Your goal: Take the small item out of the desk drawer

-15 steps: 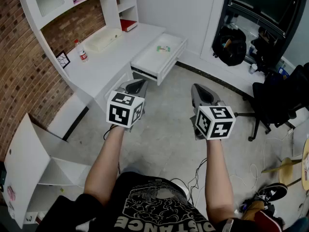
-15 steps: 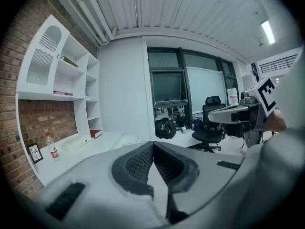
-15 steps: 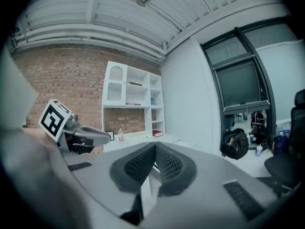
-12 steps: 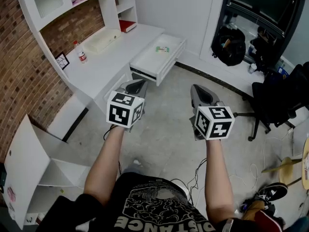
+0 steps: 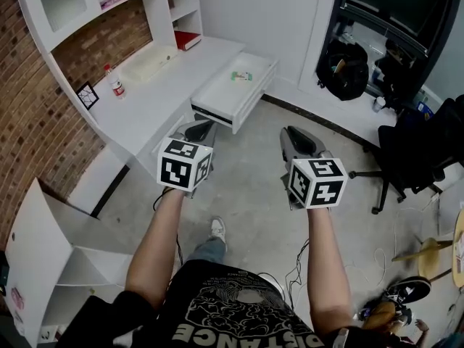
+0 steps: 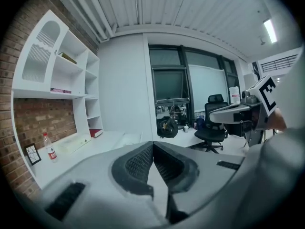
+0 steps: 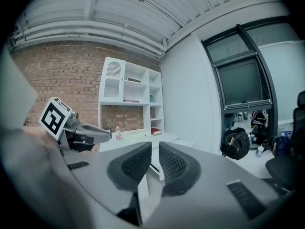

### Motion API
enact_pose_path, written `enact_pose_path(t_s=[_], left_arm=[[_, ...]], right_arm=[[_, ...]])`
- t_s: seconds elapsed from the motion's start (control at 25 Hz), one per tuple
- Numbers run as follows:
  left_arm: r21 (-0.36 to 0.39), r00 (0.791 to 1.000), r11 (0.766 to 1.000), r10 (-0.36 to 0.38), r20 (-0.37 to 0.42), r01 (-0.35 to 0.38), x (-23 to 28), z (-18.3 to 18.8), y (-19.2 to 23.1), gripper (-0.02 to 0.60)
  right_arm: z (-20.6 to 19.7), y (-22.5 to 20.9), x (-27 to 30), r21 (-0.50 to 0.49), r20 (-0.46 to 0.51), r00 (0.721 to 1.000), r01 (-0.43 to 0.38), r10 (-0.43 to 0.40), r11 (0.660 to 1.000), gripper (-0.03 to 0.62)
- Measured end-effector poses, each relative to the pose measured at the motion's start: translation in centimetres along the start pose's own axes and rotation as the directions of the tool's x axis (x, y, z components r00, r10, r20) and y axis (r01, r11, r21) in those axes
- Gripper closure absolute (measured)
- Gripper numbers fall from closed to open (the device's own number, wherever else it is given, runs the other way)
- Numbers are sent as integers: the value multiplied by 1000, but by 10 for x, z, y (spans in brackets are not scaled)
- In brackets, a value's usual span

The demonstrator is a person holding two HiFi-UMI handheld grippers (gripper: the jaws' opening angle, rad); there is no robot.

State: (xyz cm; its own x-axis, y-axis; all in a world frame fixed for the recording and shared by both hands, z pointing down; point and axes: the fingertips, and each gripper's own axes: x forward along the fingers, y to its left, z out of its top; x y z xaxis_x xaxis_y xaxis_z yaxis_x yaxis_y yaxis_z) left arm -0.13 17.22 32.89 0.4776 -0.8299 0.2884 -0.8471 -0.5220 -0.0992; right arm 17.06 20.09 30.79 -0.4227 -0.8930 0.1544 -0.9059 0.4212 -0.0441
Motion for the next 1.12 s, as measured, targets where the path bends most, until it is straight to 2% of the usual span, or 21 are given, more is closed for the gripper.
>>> enact_pose_path(t_s=[0.52, 0.72, 1.12], left_arm=[[-17, 1000, 1000, -26, 7, 26, 91, 17, 79, 578], [-30, 999, 999, -43, 1, 43, 130, 20, 114, 578], [-40, 998, 998, -55, -18, 54, 184, 21, 171, 578]], right_arm=[[14, -28, 110, 15, -16, 1000, 17, -17, 1000, 499], [17, -38, 156, 12, -37, 999, 34, -33, 999, 446], [18, -50, 230, -27, -107, 992, 66, -69, 997, 444]])
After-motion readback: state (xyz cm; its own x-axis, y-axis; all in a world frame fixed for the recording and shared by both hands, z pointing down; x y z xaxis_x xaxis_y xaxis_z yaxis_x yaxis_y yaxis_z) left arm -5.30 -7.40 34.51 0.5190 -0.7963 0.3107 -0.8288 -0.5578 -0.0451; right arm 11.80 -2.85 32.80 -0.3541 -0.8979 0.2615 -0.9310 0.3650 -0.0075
